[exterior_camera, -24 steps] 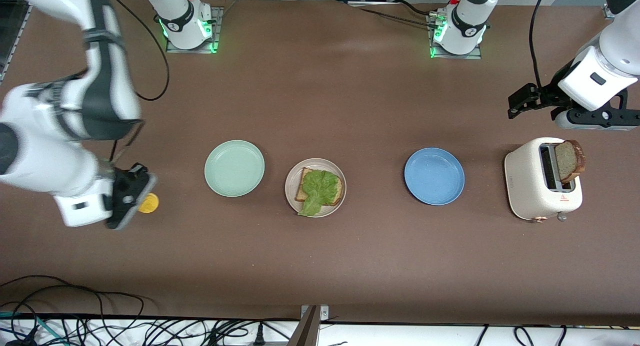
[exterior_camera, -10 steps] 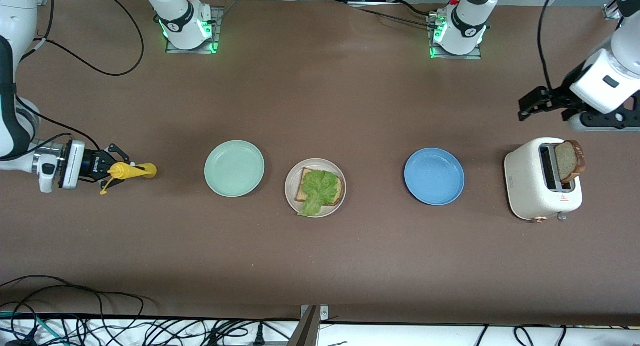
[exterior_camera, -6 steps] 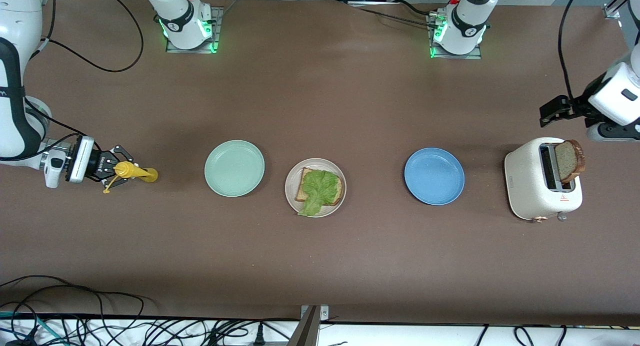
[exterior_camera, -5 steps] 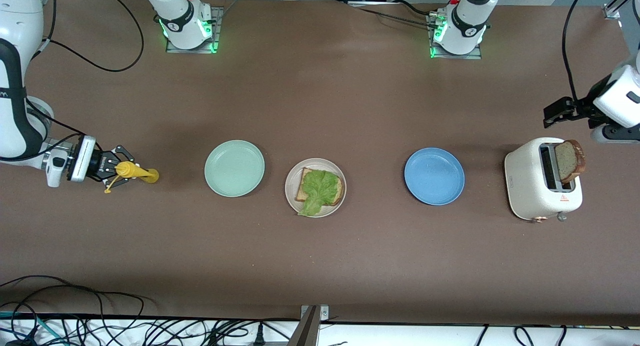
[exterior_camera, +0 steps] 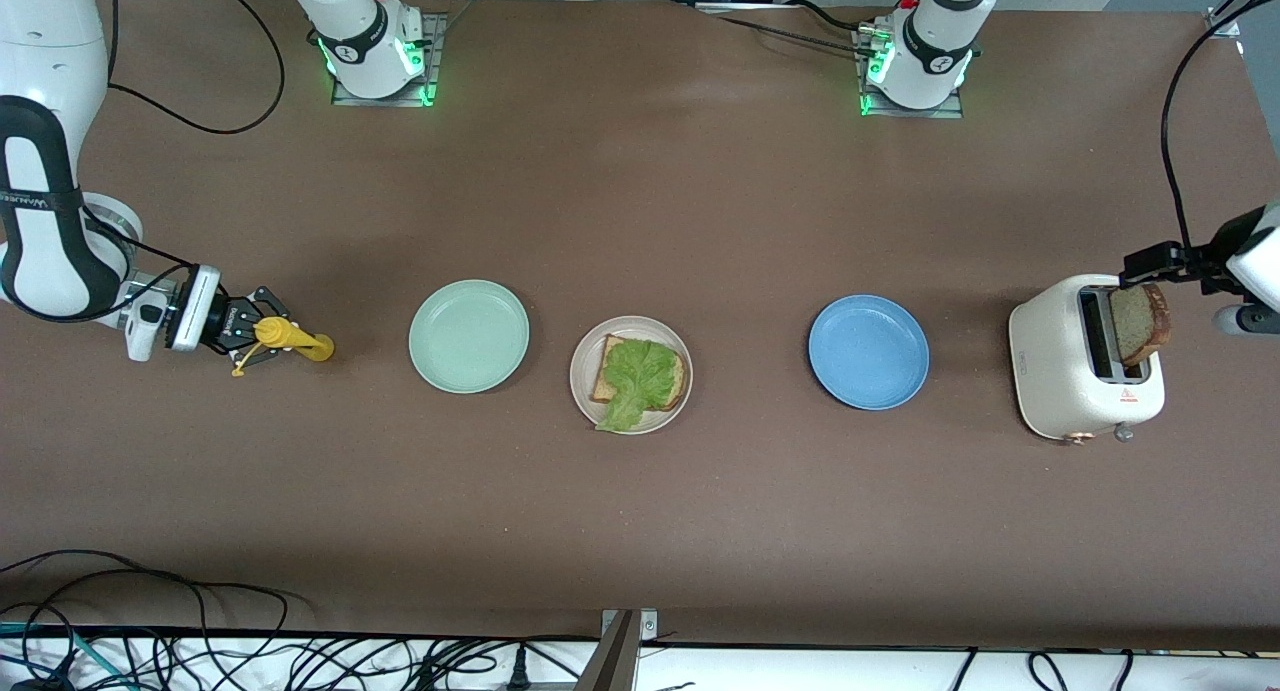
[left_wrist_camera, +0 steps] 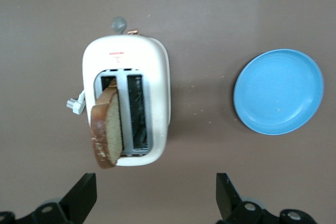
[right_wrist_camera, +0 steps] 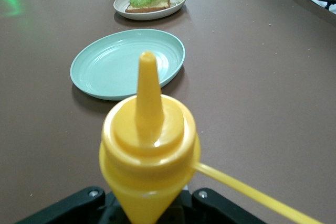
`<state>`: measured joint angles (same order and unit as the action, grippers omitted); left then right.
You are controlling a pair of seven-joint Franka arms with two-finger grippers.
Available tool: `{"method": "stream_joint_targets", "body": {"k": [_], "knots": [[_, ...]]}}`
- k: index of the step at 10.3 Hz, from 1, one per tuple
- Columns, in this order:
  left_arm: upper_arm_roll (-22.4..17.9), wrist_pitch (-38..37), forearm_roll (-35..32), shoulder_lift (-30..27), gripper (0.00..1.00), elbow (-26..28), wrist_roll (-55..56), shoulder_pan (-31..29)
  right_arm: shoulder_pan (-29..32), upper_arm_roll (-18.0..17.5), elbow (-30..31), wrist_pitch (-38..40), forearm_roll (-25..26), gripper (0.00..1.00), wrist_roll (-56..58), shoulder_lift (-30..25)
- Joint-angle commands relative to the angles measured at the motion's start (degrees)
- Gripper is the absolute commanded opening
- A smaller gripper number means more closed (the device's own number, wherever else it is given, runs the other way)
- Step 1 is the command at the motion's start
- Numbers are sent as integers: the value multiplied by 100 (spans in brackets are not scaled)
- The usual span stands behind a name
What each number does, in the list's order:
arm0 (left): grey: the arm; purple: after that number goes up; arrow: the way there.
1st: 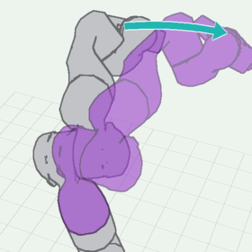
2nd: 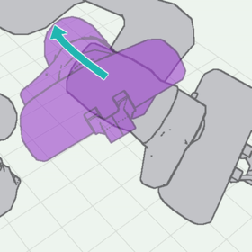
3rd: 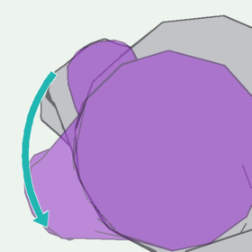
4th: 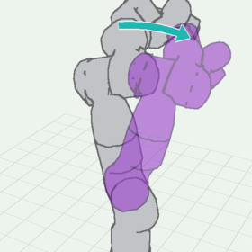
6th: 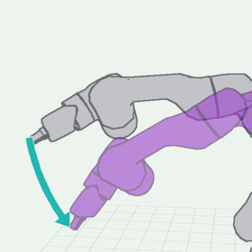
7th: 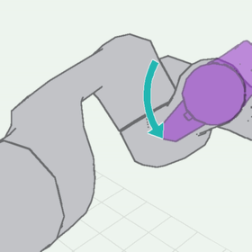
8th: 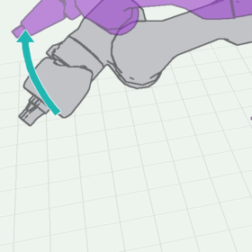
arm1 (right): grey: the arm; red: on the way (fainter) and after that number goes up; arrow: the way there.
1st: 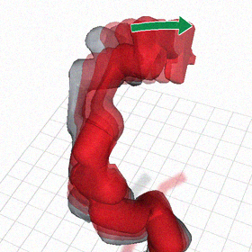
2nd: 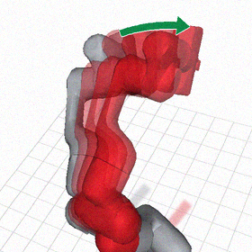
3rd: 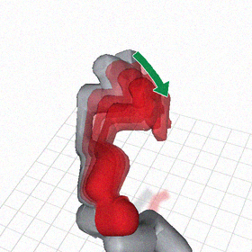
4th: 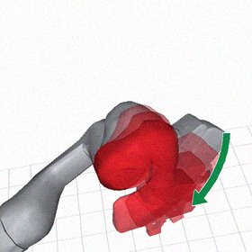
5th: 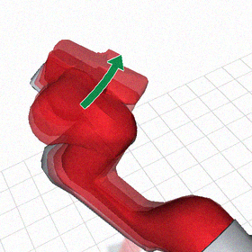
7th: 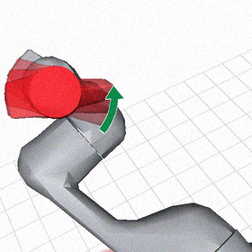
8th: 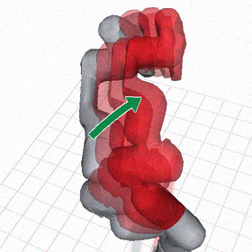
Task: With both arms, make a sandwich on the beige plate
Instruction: 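Release the mustard with the right gripper while the left gripper grasps the toast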
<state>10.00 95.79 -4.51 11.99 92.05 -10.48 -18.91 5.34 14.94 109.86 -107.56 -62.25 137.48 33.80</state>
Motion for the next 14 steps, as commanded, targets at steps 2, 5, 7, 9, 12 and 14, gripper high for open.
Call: {"method": "stream_joint_targets", "body": {"k": [2,5,7,9,12,14], "knots": [[63,360,-636,400,95,128,-156,-175,2,-9,124,-37,-147,45,148,-128],[63,1237,-717,444,95,681,-585,-446,46,-9,124,-2,-226,90,139,-119],[63,1469,-709,479,92,884,-595,-518,99,0,80,16,-235,93,17,-119],[63,1408,-709,541,56,911,-525,-518,169,0,-86,51,-253,99,-168,-128],[63,1188,-717,506,0,903,-604,-526,257,61,-657,51,-8,99,-1079,-128],[63,1057,-717,445,0,859,-604,-526,275,70,-1218,60,571,99,-2088,-128]]}}
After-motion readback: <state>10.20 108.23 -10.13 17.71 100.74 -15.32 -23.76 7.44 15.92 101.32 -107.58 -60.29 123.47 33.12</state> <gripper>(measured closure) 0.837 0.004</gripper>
